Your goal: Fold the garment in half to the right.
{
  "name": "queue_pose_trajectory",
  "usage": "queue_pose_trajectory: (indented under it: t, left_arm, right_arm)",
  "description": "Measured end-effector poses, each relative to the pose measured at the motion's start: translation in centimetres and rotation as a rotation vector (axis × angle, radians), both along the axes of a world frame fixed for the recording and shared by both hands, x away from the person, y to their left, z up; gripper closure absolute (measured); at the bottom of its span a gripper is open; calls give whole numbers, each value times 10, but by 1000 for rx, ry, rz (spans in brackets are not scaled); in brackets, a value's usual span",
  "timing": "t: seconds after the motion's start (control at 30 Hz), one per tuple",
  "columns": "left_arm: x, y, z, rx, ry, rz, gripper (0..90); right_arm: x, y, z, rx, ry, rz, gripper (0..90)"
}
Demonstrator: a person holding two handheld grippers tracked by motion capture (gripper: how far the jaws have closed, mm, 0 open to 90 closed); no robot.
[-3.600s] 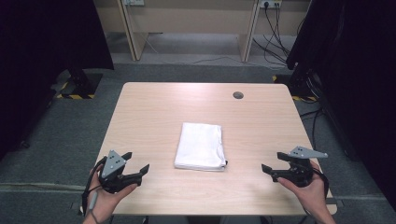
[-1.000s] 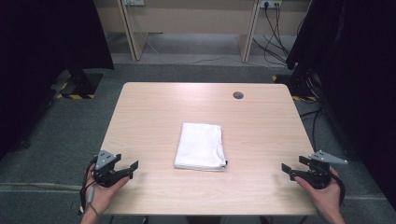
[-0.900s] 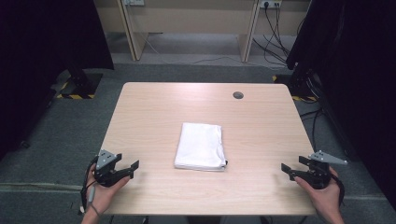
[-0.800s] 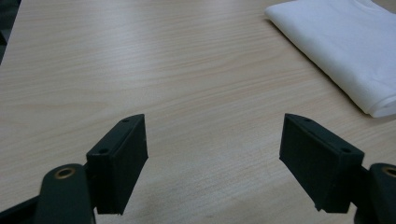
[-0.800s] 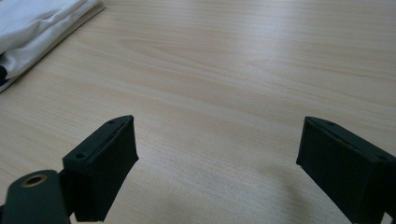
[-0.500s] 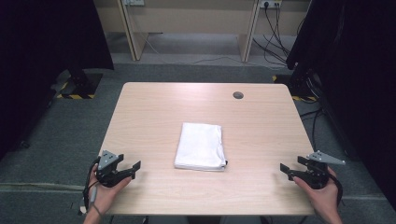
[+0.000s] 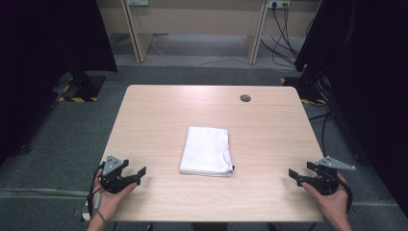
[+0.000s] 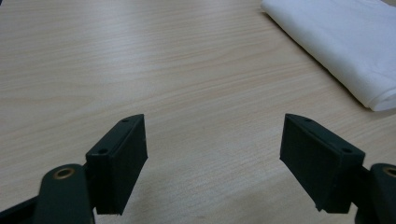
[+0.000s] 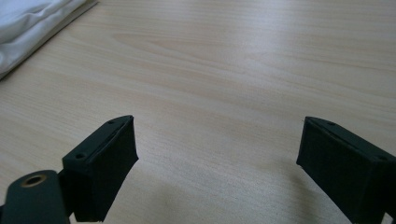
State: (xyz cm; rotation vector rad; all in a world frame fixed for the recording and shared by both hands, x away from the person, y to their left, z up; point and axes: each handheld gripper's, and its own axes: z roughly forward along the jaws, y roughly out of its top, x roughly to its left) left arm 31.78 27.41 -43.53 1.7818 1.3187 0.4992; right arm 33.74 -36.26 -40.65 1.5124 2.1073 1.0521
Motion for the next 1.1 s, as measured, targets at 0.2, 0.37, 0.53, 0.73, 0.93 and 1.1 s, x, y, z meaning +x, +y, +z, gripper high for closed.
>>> queue_pose_trajectory:
  t: [0.2,0.37,0.53,0.73,0.93,1.1]
  left_arm:
    - [1,-1,-1,1,-4,-1,226]
    - [0,-2,-1,8,-6,2,226]
    - [-2,-3,0,24,-22,8,226]
    - [-3,-2,0,17,-32,11,226]
    - [-4,-4,0,26,-40,7,227]
    - [-4,-5,0,36,-39,3,227]
  right_arm:
    - [1,0,0,0,2,-2,117]
    - [1,0,0,-2,2,-3,117]
    - [1,0,-1,-5,8,-7,119]
    - [1,0,0,-8,3,-10,118]
    - [0,1,0,-14,6,-14,118]
    - [0,0,0,-6,6,-20,118]
